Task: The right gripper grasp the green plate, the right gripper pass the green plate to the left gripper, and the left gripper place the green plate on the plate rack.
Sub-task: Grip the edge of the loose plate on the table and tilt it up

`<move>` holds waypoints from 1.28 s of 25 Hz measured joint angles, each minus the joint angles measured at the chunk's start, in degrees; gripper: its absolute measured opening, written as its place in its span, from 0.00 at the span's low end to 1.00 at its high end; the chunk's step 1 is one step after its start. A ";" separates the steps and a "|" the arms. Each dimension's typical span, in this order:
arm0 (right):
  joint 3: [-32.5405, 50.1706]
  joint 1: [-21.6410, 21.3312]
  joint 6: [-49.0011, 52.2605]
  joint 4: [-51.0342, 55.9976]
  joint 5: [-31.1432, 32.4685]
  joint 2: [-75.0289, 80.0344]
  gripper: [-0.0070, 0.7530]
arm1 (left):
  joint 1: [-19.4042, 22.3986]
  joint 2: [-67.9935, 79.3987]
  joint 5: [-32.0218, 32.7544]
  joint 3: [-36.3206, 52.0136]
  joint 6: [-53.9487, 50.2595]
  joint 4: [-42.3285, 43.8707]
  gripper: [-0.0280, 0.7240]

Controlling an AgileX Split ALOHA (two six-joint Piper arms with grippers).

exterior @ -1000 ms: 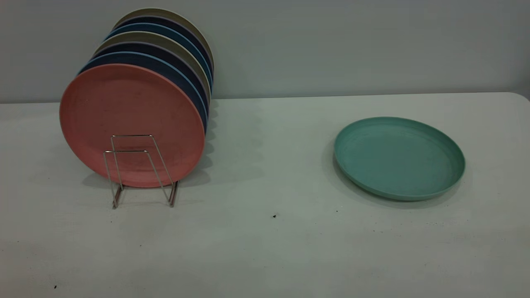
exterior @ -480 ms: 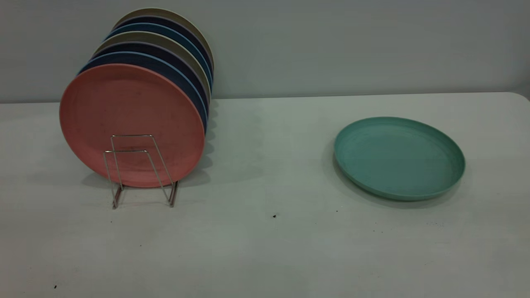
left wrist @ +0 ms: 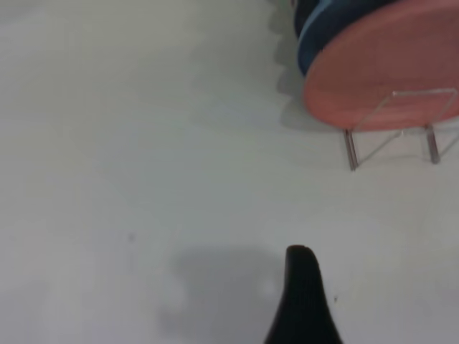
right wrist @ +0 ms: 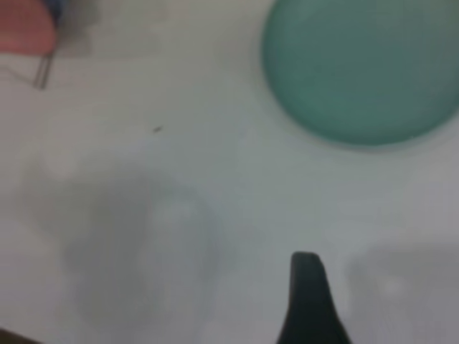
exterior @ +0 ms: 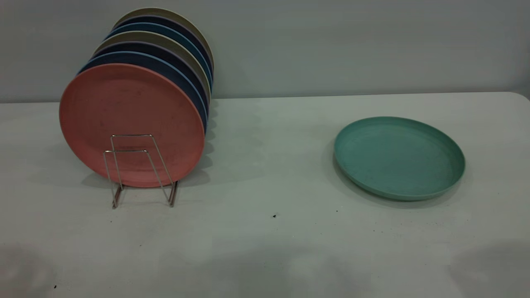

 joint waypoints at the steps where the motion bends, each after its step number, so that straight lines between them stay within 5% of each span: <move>1: 0.00 0.00 -2.17 2.94 -0.86 2.91 0.72 | 0.00 2.45 -0.56 -1.05 0.60 -0.58 0.82; 11: -2.33 -0.32 -18.32 21.29 -9.64 28.61 0.72 | -1.85 21.57 -3.54 -7.34 18.45 -20.54 0.82; 25: -24.89 -13.95 -19.23 25.76 1.95 54.93 0.72 | -17.71 37.88 -16.13 -8.18 32.89 -40.59 0.82; 32: -32.99 -15.04 -19.12 26.39 2.99 64.84 0.71 | -21.43 39.71 -18.36 -8.34 33.91 -43.27 0.82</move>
